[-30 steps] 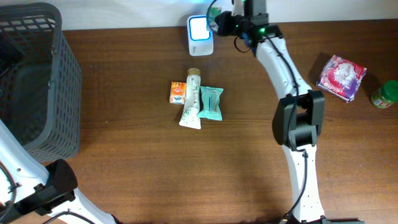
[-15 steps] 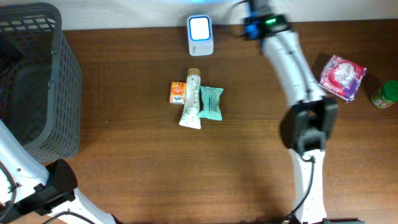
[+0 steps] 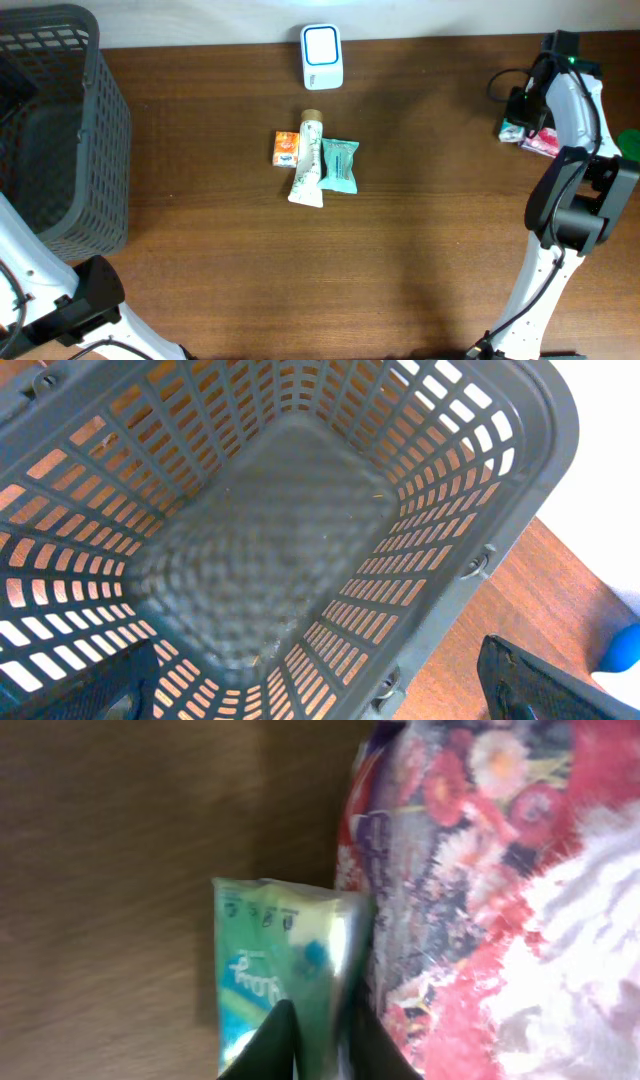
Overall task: Scan the item barcode
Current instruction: 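Carry the box right and place it beside the snack pack, then reach the right gripper to the light-green tissue pack and grasp it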
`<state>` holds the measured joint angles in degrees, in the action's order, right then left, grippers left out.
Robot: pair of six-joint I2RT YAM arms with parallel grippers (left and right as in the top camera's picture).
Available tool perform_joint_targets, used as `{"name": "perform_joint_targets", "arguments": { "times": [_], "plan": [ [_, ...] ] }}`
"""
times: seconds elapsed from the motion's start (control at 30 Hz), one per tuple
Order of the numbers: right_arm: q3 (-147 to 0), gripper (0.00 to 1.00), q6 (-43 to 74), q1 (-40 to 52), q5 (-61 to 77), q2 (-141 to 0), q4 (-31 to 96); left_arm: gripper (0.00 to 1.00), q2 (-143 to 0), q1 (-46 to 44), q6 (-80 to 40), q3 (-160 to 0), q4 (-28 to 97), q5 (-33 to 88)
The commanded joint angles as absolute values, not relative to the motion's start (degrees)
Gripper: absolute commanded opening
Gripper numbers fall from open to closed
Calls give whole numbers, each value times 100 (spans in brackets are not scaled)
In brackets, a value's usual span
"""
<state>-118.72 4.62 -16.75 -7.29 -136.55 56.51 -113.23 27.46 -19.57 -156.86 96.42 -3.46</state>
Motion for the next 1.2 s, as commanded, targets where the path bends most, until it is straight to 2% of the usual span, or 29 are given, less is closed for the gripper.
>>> {"name": "perform_joint_targets", "arguments": {
  "times": [0.0,0.13,0.17,0.2,0.23,0.47,0.67,0.73,0.77,0.93,1.0,1.03,1.07,1.1,1.17],
  "plan": [
    [-12328,36,497,-1662,-1332,-13535,5896,99,-11290,2755,-1992,-15701,9636,-375],
    [-13310,68,497,-1194,-233,-13535,6624,99,-11290,2755,-1990,-15701,9636,-375],
    [-13353,85,495,-963,738,-13535,6783,99,-11290,2755,-1992,-15701,9636,-375],
    [-13303,95,495,-749,1566,-13537,6910,99,-11290,2755,-1992,-15701,9636,-375],
    [-13229,98,495,-569,1940,-13537,6973,99,-11290,2755,-1992,-15701,9636,-375],
    [-12665,99,307,1461,1925,-13539,7373,99,-11290,2755,-1992,-15701,9636,-375],
    [-12525,99,502,1879,1949,-13550,7721,99,-11290,2755,-1992,-15701,9636,-375],
    [-12046,96,502,1914,1944,-13550,7684,99,-11290,2755,-1992,-15701,9636,-375],
    [-11791,89,506,1911,1951,-13550,7557,99,-11290,2755,-1992,-15701,9636,-375],
    [-10982,88,633,1911,2449,-13552,6595,99,-11290,2755,-1992,-15701,9636,-375],
    [-10982,81,633,1911,2650,-13552,6141,99,-11290,2755,-1992,-15701,9636,-375],
    [-10982,72,633,1914,2733,-13552,6001,99,-11290,2755,-1992,-15701,9636,-375],
    [-10982,56,635,1911,2768,-13552,5907,99,-11290,2755,-1992,-15701,9636,-375],
    [-10982,49,631,1911,2762,-13552,5911,99,-11290,2755,-1992,-15701,9636,-375],
    [-11037,20,631,1857,2762,-13535,5959,99,-11290,2755,-1992,-15701,9636,-375]
  ]
}}
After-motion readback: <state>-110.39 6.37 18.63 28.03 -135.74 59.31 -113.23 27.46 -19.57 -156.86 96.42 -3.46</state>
